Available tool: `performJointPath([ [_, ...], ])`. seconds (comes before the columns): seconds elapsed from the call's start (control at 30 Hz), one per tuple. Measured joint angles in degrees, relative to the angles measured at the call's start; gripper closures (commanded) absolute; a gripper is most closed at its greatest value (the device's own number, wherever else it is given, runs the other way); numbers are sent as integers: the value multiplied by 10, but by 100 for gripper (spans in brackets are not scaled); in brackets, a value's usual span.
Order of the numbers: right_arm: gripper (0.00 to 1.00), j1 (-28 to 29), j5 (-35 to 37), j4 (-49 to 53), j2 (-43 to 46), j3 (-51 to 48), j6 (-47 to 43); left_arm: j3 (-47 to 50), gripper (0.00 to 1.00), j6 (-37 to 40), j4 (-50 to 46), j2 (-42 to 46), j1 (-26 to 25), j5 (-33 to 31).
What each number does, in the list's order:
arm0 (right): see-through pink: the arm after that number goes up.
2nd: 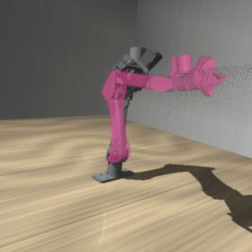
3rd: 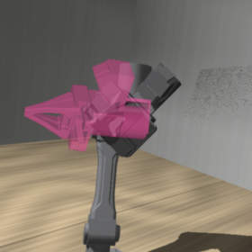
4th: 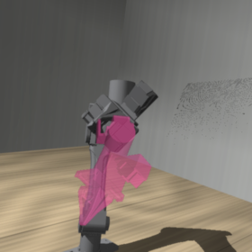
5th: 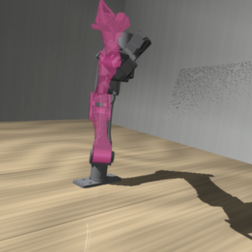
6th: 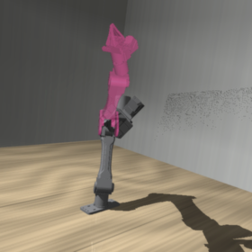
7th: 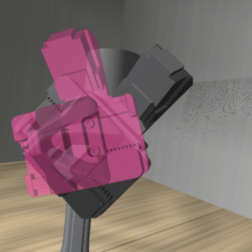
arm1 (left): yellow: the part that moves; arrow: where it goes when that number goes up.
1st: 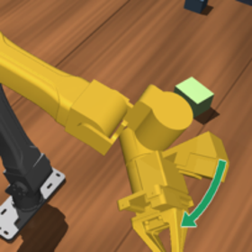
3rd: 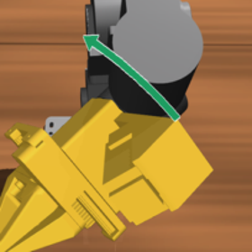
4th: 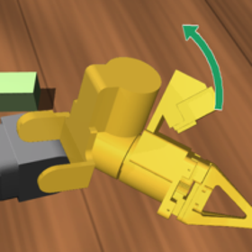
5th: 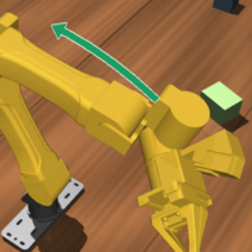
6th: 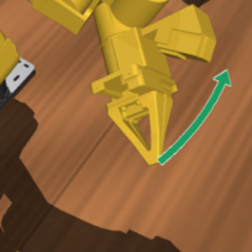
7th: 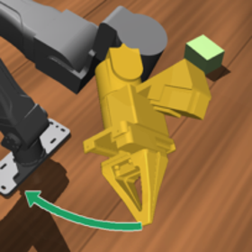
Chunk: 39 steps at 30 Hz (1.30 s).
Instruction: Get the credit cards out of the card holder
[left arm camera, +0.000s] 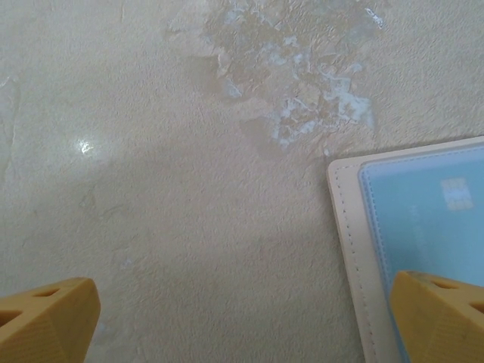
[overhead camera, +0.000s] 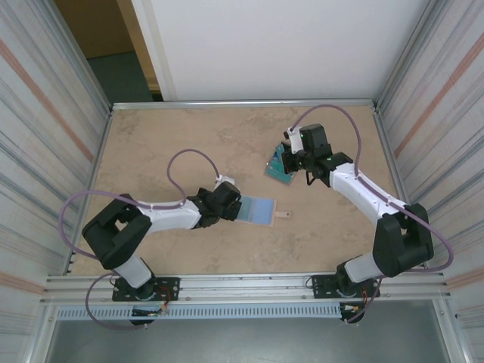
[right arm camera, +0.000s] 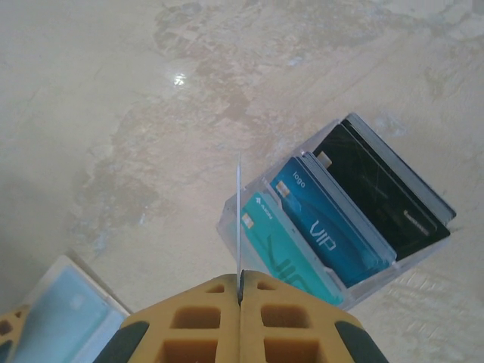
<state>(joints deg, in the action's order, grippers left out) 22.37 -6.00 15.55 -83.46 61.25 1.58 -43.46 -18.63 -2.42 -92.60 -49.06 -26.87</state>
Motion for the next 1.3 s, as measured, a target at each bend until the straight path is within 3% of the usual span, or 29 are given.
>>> performJointPath([
  [0.47, 100, -2, -10, 44, -42, 39, -137, 15, 1, 2, -3, 80, 10, -2],
  [0.97, 100, -23, -13, 60, -111, 69, -172, 93, 1, -32, 62, 192, 88, 61],
  [1.3, 100, -30, -26, 75, -157, 99, -185, 96, 1, -42, 62, 202, 90, 74],
])
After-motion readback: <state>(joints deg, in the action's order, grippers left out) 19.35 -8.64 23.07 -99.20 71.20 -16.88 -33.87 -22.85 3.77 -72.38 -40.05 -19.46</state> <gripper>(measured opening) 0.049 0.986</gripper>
